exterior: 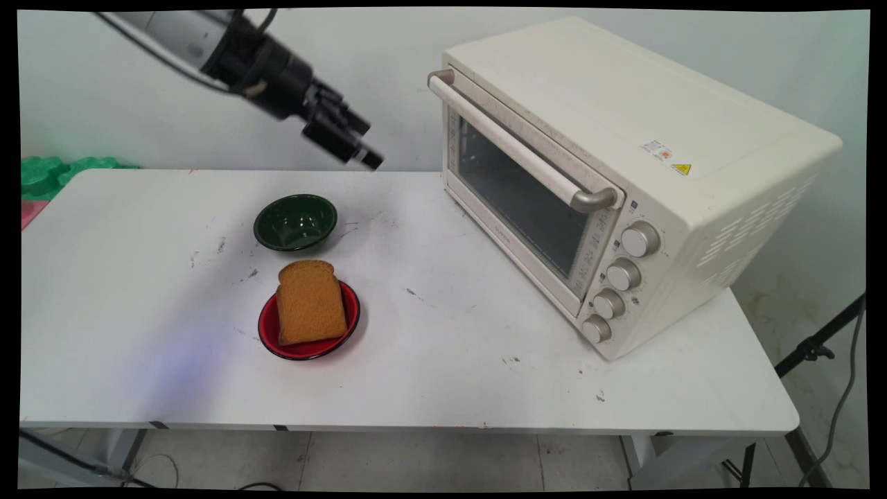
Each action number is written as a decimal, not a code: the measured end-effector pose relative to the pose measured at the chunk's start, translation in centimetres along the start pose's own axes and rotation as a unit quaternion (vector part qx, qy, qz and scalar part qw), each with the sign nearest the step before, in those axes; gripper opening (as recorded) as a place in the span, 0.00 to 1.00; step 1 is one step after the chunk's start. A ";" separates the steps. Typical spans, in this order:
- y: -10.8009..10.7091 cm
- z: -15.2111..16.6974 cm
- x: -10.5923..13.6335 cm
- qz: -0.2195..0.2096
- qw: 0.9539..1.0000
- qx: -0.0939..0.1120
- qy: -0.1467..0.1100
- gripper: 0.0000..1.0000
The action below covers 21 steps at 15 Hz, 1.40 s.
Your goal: Open the oven
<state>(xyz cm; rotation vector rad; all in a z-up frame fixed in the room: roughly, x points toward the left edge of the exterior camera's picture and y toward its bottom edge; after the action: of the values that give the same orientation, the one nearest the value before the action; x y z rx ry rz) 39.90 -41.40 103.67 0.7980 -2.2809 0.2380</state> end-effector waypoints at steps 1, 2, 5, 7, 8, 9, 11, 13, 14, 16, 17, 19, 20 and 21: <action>0.2 -0.1 1.3 -0.003 1.000 0.003 0.010 1.00; 0.4 -0.1 2.5 -0.007 1.000 0.006 0.020 1.00; 0.7 -0.1 5.1 -0.017 0.999 0.013 0.039 0.00; 0.9 0.2 7.0 -0.028 0.998 0.020 0.053 0.00; 1.0 0.4 7.7 -0.032 0.998 0.023 0.057 0.00; 1.1 0.7 8.6 -0.037 0.997 0.026 0.062 0.00; 1.3 1.3 9.9 -0.044 0.996 0.031 0.069 0.00; 1.3 2.1 11.1 -0.051 0.995 0.040 0.069 0.00; 1.3 2.6 11.5 -0.053 0.995 0.044 0.068 0.00; 1.4 3.3 12.0 -0.057 0.995 0.048 0.065 0.00; 1.4 3.8 12.3 -0.060 0.995 0.052 0.062 0.00; 1.4 4.8 12.7 -0.062 0.995 0.057 0.056 0.00; 1.5 5.4 12.9 -0.062 0.995 0.059 0.052 0.00; 1.5 5.9 13.0 -0.062 0.995 0.061 0.048 0.00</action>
<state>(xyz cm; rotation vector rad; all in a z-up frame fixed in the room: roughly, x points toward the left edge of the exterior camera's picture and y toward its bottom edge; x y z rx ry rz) 28.29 -48.68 108.11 0.9669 -2.1331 0.3535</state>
